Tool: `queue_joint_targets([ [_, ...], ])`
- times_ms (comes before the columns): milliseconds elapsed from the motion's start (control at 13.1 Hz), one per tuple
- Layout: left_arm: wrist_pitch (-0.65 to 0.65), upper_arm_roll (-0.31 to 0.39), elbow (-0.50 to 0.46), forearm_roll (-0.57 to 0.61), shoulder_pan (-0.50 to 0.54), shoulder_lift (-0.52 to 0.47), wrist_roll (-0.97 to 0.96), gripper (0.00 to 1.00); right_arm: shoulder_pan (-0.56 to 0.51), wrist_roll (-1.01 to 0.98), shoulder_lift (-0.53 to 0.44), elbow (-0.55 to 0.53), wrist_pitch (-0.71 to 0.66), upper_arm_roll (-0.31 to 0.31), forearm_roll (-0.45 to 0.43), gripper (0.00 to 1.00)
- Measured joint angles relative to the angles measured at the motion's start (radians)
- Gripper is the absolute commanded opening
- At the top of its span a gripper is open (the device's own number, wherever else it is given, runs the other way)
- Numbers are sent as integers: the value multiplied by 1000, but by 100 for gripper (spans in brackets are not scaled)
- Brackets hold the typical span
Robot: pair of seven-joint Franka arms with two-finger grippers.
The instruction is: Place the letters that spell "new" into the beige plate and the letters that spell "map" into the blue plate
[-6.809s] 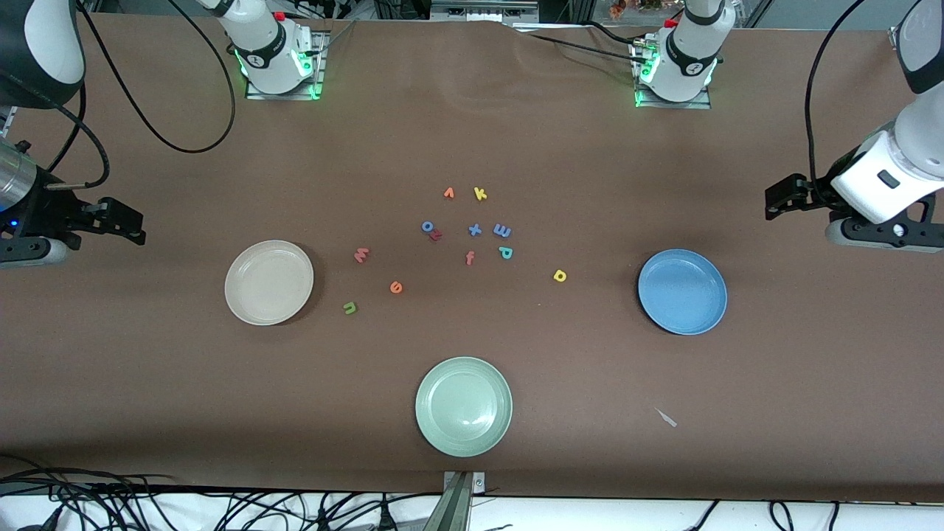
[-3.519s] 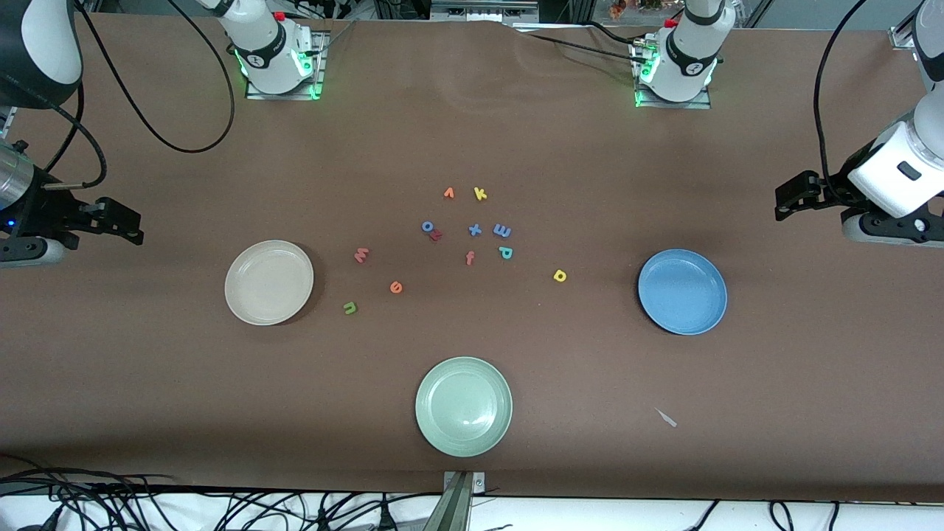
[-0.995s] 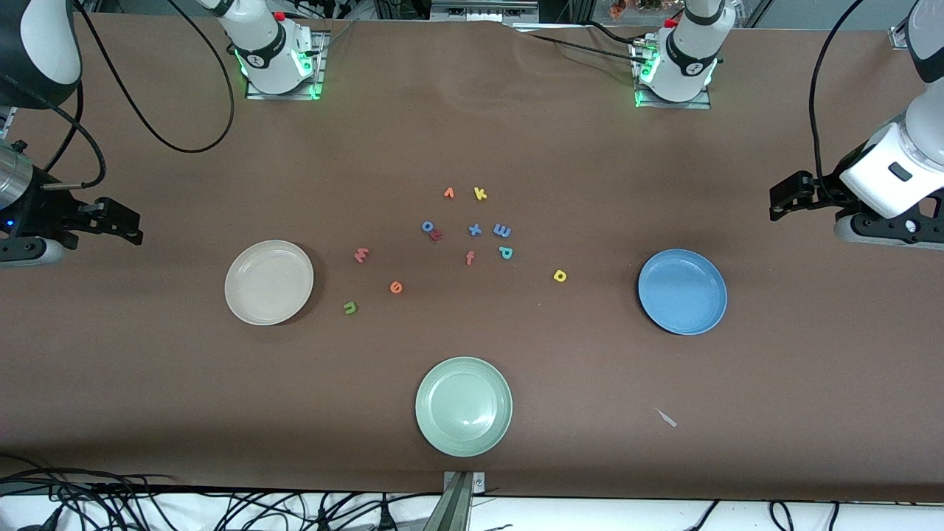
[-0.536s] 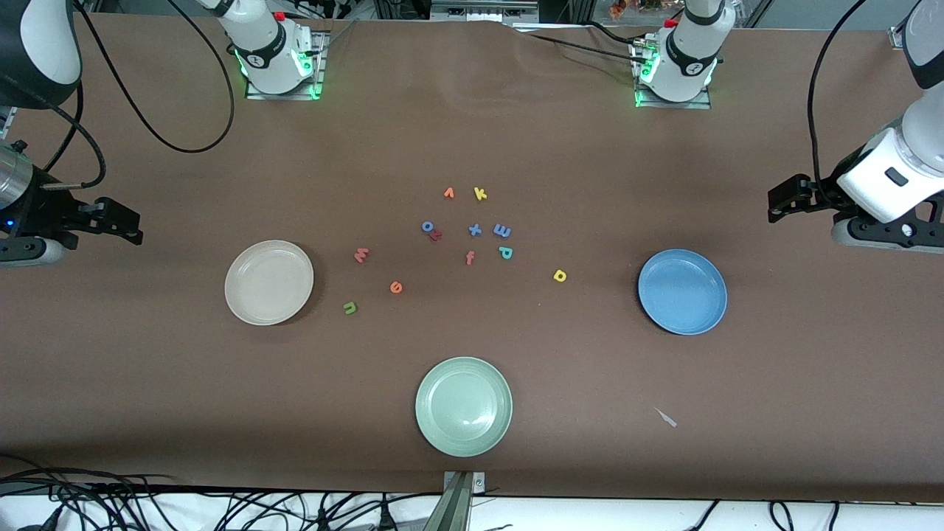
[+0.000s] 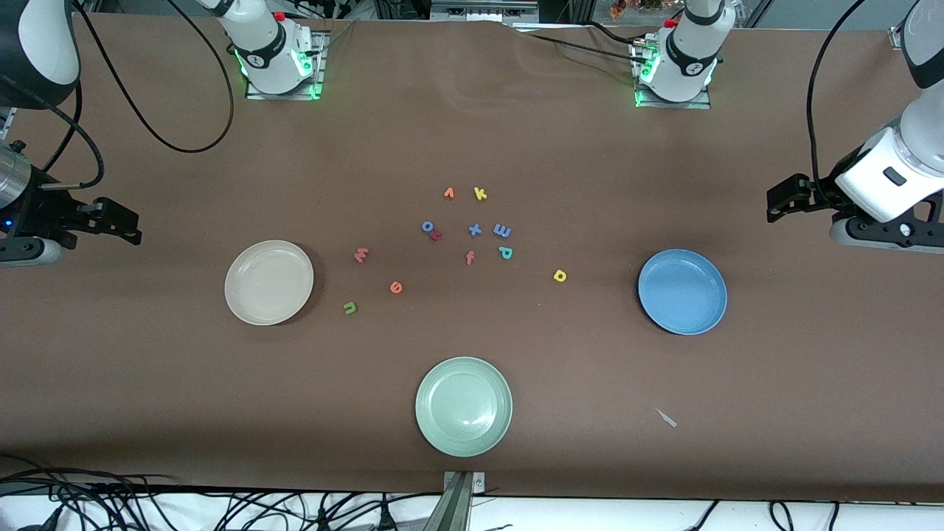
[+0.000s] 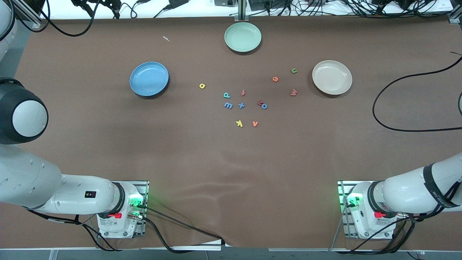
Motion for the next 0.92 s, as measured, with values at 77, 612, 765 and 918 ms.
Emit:
queue_joint_targets([
  [77,0,0,0,0,0,0,0,100,0,0,0,0,0,0,0,100],
  [612,-4,-3,0,0,-5,8,0,100,-2,0,0,0,0,0,0,100],
  [765,-5,-10,-1,0,-24,27,-2,100,-3,0,0,0,0,0,0,100],
  [918,-5,-10,0,0,-29,38,-3,100,-3,0,0,0,0,0,0,100],
])
